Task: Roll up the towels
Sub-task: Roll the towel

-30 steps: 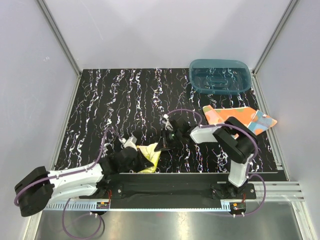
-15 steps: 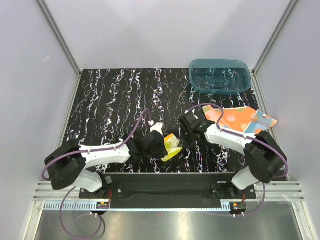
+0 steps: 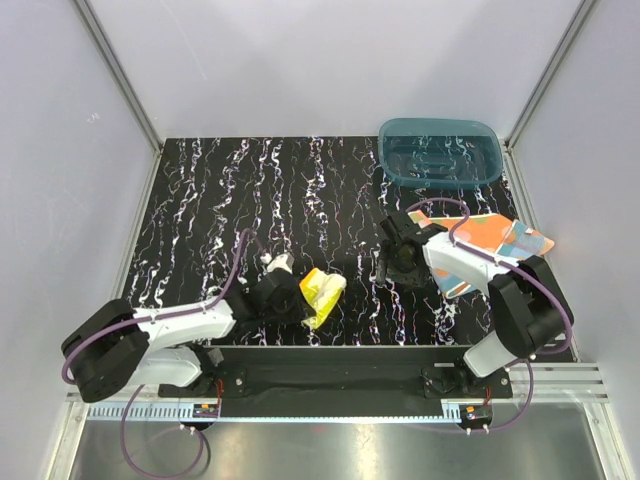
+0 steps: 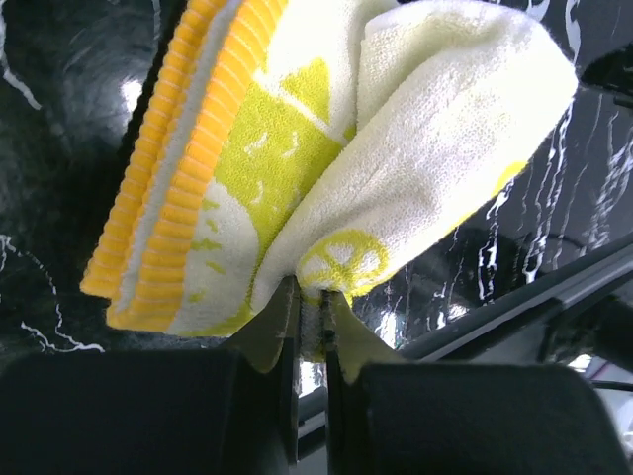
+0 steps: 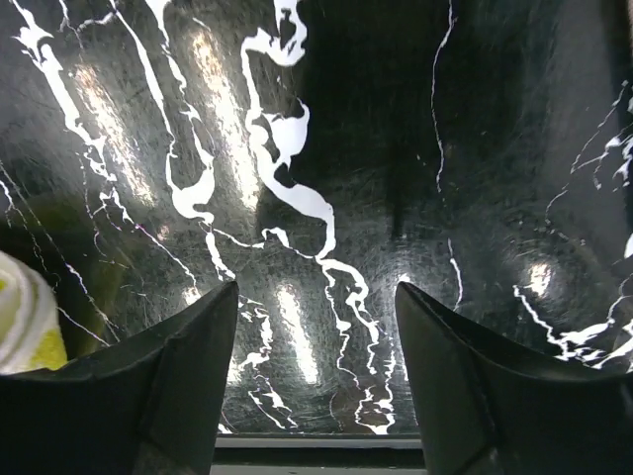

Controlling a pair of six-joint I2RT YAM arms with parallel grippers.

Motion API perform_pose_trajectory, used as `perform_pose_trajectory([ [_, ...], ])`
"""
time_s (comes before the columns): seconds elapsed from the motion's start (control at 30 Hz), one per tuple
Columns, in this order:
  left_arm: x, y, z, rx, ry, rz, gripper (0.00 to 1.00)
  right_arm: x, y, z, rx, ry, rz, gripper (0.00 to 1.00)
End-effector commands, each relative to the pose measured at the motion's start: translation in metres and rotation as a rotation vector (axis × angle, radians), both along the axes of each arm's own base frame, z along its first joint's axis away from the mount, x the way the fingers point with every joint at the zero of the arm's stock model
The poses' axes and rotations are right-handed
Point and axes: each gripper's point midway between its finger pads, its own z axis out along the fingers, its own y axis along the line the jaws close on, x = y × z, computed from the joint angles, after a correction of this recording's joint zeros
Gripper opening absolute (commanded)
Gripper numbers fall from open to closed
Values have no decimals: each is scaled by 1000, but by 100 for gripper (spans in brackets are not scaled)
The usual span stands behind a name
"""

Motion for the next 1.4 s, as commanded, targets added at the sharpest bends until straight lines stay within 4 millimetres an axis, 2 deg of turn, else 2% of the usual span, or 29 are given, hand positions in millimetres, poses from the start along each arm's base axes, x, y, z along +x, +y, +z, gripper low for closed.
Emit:
perform_pose_trajectory([
  [0.0,-15,19,-21,17,133,85,0,19,9,23,38,-70,46,72],
  [0.03,-12,23,-24,18,146,107,0,19,15,27,72,-82,63,72],
  [0.13,-17,29,-32,-14,208,149,0,16,51,48,292,-136,160,71],
  [0.17,-22,35,-40,-16,227,162,0,5,71,59,420,-121,226,71],
  [0.23,-23,36,-42,-63,251,195,0,1,95,76,599,-184,278,71],
  [0.27,-23,37,-43,-83,268,216,0,-8,109,82,716,-197,333,71],
  [0.37,-28,46,-54,-91,303,250,0,-14,125,81,828,-199,339,69],
  [0.7,-32,51,-62,-141,344,272,0,-13,160,26,915,-133,335,62],
  [1.0,-36,53,-65,-181,369,271,0,-12,177,0,919,-121,330,58],
  [1.13,-37,53,-65,-196,377,271,0,-14,184,-4,945,-126,337,58],
  [1.27,-37,52,-64,-217,387,269,0,-16,191,7,1030,-169,363,69],
  [1.37,-37,53,-64,-222,388,270,0,-18,194,12,1071,-179,375,72],
])
